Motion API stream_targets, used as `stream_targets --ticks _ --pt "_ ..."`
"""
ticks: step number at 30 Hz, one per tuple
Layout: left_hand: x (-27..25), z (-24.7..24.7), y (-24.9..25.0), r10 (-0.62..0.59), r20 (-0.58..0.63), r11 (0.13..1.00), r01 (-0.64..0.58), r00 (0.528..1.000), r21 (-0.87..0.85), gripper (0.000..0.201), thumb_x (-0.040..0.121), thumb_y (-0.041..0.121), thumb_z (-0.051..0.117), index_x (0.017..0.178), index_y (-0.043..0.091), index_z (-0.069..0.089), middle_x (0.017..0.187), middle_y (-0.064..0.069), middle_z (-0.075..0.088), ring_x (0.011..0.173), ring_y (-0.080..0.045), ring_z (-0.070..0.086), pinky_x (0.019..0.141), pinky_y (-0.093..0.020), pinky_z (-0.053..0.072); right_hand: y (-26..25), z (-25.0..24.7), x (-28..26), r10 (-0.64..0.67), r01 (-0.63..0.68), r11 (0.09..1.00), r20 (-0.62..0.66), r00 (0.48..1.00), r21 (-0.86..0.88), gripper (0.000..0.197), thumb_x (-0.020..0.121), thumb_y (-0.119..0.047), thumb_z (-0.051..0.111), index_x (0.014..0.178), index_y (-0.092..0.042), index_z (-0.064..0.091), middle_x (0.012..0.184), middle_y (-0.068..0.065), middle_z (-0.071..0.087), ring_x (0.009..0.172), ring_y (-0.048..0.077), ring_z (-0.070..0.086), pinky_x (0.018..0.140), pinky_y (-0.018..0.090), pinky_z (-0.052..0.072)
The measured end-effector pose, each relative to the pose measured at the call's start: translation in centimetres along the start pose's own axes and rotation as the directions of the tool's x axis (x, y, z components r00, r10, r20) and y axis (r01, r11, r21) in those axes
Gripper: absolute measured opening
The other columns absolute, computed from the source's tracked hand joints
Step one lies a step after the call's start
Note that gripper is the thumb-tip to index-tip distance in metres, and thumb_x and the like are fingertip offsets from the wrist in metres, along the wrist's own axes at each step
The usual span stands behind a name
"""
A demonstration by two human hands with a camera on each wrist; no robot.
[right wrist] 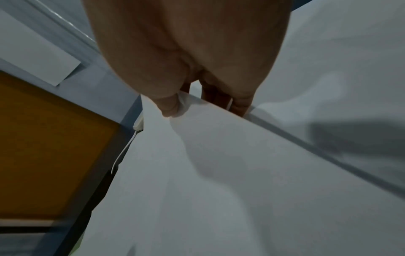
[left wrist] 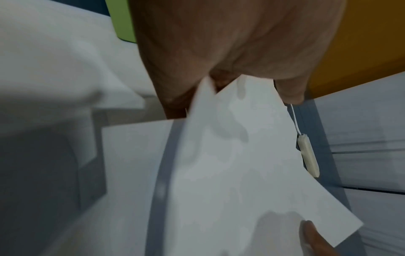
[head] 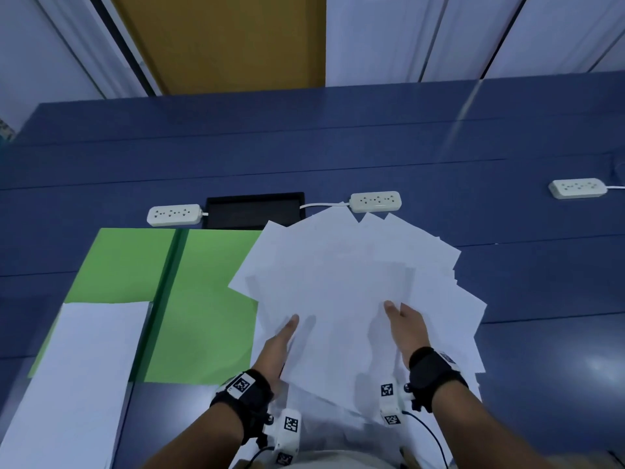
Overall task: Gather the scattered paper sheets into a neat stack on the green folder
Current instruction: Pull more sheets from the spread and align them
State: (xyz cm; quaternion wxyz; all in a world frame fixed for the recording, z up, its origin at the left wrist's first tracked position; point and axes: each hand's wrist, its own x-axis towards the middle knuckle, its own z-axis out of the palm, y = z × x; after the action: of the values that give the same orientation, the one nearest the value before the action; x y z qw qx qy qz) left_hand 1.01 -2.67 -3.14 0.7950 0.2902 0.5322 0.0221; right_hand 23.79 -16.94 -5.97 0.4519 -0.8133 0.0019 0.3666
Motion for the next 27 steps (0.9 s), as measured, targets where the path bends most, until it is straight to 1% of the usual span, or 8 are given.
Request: stream_targets --ticks 2,6,7,10,16,20,23,27 --pt "0.5 -0.1 0.0 0.022 -0.03 0.997 -0.02 0.999 0.081 0.048 0.079 0.059 0.083 0.116 0.031 0.068 0.118 -0.002 0.074 0.108 -0.023 0.07 0.102 -0.046 0.052 0.0 0.1 -0.2 -0.008 0.009 1.0 0.019 1.0 -0.004 0.037 0.104 -0.035 0.058 0.077 -0.015 0.043 0.075 0.009 0.037 0.073 0.024 0.037 0.072 0.035 0.032" --pt "0.7 0.6 0.1 0.204 -0.093 0.955 -0.178 0.974 0.239 0.011 0.092 0.007 0.075 0.096 0.013 0.067 0.105 -0.011 0.076 0.092 -0.019 0.071 0.075 -0.028 0.053 0.3 -0.5 -0.1 0.022 -0.024 0.999 0.075 0.997 0.021 0.033 0.1 -0.026 0.064 0.08 -0.002 0.053 0.08 0.023 0.052 0.077 0.02 0.047 0.076 0.034 0.038" --pt "0.4 0.9 0.4 0.228 -0.085 0.944 -0.199 0.97 0.261 0.012 0.092 0.004 0.074 0.098 0.014 0.068 0.105 -0.01 0.078 0.097 -0.022 0.072 0.074 -0.027 0.053 0.3 -0.7 -0.1 0.035 -0.039 0.998 0.087 0.996 0.046 0.032 0.097 -0.024 0.066 0.089 0.006 0.059 0.093 0.031 0.061 0.08 0.02 0.053 0.078 0.035 0.042" --pt "-0.4 1.2 1.3 0.289 0.014 0.923 -0.283 0.957 0.261 0.018 0.092 0.004 0.073 0.108 0.011 0.071 0.102 -0.003 0.08 0.107 -0.025 0.073 0.083 -0.029 0.054 -0.2 -1.4 -0.2 0.083 -0.102 0.979 0.11 0.99 0.178 0.017 0.094 -0.01 0.068 0.104 0.002 0.07 0.112 0.019 0.075 0.096 0.03 0.067 0.086 0.037 0.048" --pt "-1.5 0.2 3.4 0.286 0.211 0.936 -0.32 0.935 0.148 0.057 0.075 0.013 0.08 0.129 0.003 0.065 0.124 -0.013 0.074 0.12 -0.028 0.069 0.109 -0.045 0.048 -1.9 -3.1 -0.5 0.045 -0.192 0.844 0.291 0.956 0.501 0.021 0.093 0.005 0.062 0.092 -0.014 0.055 0.098 0.016 0.063 0.088 0.029 0.068 0.082 0.042 0.049" --pt "-1.0 -0.8 3.8 0.232 0.123 0.965 -0.244 0.965 0.093 0.084 0.069 0.042 0.092 0.139 0.01 0.056 0.132 0.0 0.071 0.129 -0.019 0.062 0.119 -0.046 0.039 -2.7 -3.4 -0.7 -0.016 -0.145 0.836 0.289 0.957 0.529 0.026 0.096 0.002 0.064 0.107 -0.021 0.057 0.096 0.009 0.065 0.082 0.023 0.062 0.08 0.037 0.043" --pt "-1.0 -0.8 4.4 0.243 0.095 0.962 -0.252 0.965 0.104 0.086 0.07 0.065 0.087 0.141 0.026 0.056 0.138 0.013 0.066 0.138 -0.015 0.053 0.122 -0.049 0.032 -3.0 -3.7 -1.1 -0.066 -0.109 0.829 0.29 0.955 0.549 0.021 0.097 -0.001 0.066 0.112 -0.014 0.059 0.107 0.014 0.067 0.091 0.029 0.062 0.083 0.038 0.047" --pt "-1.5 -0.1 5.1 0.258 0.058 0.954 -0.263 0.964 0.14 0.075 0.077 0.066 0.078 0.138 0.026 0.058 0.132 0.013 0.07 0.128 -0.014 0.062 0.115 -0.047 0.042 -3.0 -4.4 -1.3 -0.08 -0.065 0.854 0.254 0.964 0.516 0.015 0.098 -0.004 0.068 0.108 -0.013 0.06 0.104 0.017 0.057 0.093 0.029 0.057 0.078 0.037 0.046"
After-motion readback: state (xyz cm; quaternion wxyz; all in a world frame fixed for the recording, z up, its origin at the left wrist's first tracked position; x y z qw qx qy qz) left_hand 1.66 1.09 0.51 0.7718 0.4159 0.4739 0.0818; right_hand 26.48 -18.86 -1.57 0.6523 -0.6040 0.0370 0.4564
